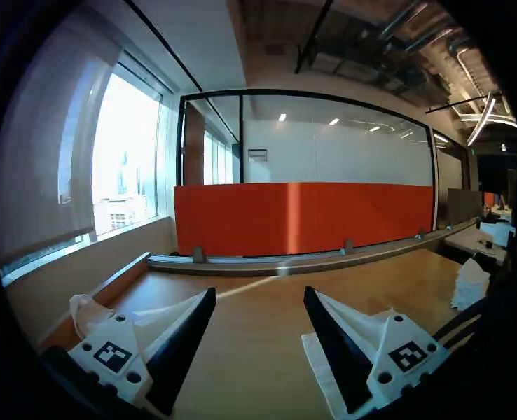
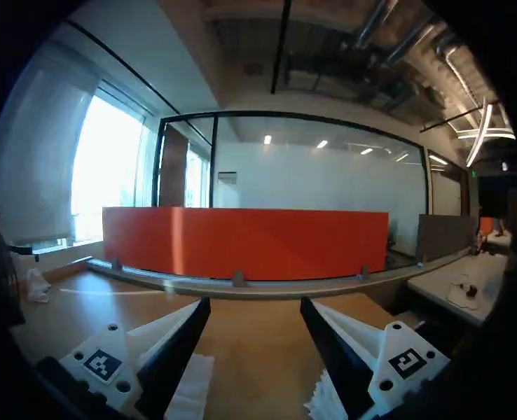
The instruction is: Fold towel
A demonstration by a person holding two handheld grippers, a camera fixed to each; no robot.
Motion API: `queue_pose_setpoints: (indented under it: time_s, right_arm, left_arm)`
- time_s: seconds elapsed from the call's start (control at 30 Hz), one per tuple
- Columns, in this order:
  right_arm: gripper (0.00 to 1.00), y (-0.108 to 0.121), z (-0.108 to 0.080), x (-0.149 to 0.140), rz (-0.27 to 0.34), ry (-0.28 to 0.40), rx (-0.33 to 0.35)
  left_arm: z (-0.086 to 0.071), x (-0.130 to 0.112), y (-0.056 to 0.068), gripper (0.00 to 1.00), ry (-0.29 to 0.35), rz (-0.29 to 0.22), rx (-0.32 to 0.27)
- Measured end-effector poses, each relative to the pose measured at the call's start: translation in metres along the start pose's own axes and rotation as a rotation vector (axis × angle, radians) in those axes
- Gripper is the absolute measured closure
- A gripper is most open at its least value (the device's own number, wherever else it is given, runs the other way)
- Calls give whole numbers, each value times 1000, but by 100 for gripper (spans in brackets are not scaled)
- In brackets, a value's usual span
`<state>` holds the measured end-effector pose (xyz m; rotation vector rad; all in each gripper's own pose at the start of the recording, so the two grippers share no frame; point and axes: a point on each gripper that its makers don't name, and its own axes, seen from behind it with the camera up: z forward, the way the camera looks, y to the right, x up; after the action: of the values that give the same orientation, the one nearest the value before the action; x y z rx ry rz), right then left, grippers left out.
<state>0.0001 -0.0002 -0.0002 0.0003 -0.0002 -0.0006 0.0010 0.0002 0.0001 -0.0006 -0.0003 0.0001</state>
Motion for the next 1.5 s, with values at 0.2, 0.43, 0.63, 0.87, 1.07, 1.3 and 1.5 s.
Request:
queue_pose_setpoints:
  time_s: [0.2, 0.43, 0.63, 0.87, 1.07, 1.3, 1.5]
  right_arm:
    - [0, -7, -7, 12, -19, -8, 21]
    - [0, -18, -11, 20, -29, -35, 72]
    - [0, -34, -14, 18, -62, -78, 136]
    - [0, -55, -18, 8, -113, -155, 239]
    - [0, -72, -26, -2, -153, -211, 330]
    - [0, -81, -28, -12, -178, -244, 365]
    - [0, -91, -30, -29, -197, -263, 389]
  left_arm:
    - [0, 27, 5, 7, -9, 4, -24]
    - [0, 32, 18, 7, -52, 3, -73]
    - [-2, 24, 33, 7, -99, 19, -130]
    - [-5, 18, 50, 7, -145, 45, -205]
    - [-7, 10, 60, 7, -179, 67, -251]
    - [-10, -3, 66, 7, -202, 74, -273]
    - [-10, -24, 70, 7, -231, 91, -288]
